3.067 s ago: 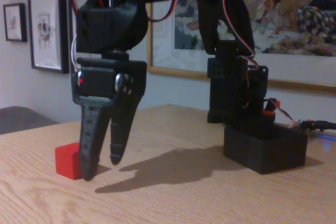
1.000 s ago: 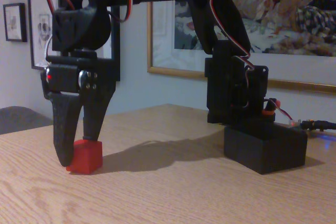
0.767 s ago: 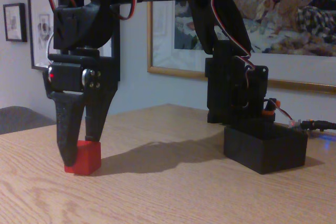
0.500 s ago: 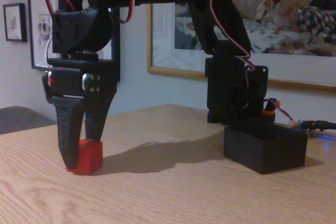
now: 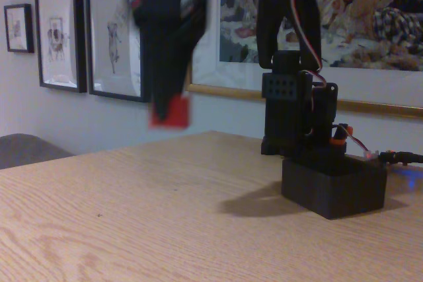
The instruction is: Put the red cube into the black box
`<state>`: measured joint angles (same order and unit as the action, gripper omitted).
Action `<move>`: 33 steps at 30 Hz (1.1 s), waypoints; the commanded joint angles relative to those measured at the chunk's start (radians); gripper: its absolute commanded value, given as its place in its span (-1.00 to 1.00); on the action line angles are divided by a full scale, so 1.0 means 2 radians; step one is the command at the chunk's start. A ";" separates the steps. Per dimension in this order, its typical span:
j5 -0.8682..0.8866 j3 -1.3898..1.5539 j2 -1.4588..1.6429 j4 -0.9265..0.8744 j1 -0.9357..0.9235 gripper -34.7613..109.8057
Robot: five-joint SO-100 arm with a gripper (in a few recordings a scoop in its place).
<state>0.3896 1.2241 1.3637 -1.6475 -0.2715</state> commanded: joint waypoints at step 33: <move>-0.067 0.351 0.183 0.064 -0.265 -0.30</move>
<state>0.2286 1.9236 1.6935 -1.5171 -0.8161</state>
